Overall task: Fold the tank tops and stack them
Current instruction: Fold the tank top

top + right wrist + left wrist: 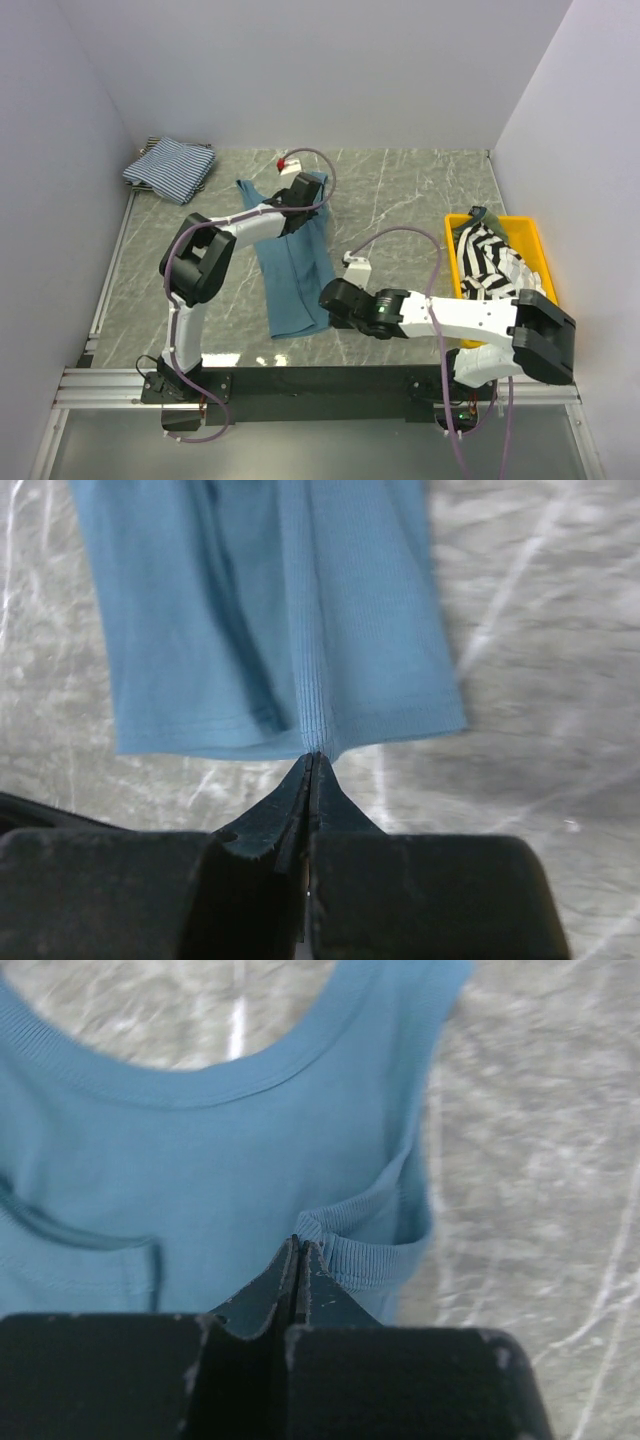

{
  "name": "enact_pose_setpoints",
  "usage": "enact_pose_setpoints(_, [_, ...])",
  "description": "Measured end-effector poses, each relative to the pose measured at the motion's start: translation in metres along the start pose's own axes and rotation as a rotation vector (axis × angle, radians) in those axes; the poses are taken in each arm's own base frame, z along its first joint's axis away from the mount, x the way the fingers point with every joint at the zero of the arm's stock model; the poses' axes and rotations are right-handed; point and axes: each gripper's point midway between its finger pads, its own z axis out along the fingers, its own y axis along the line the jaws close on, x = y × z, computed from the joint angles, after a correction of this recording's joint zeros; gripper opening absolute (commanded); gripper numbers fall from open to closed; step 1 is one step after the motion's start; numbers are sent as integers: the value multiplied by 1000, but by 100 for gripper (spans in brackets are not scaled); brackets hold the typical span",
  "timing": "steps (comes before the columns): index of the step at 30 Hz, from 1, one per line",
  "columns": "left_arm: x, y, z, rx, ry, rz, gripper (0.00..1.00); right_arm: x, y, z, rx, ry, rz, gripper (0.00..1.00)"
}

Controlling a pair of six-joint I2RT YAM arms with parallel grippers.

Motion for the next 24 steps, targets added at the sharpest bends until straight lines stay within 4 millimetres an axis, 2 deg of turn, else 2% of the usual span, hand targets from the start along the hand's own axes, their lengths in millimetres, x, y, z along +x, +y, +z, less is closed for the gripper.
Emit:
enact_pose_setpoints(4, [8,19,1,-21,25,-20,1,4,22,1,-27,22,-48,0])
enact_pose_setpoints(11, [15,33,-1,-30,40,-51,1,14,47,-2,-73,62,-111,0])
enact_pose_setpoints(20, [6,56,-20,-39,11,-127,1,38,47,7,-59,132,-164,0])
enact_pose_setpoints(24, [3,62,-20,-44,3,-148,1,43,49,8,-61,146,-177,0])
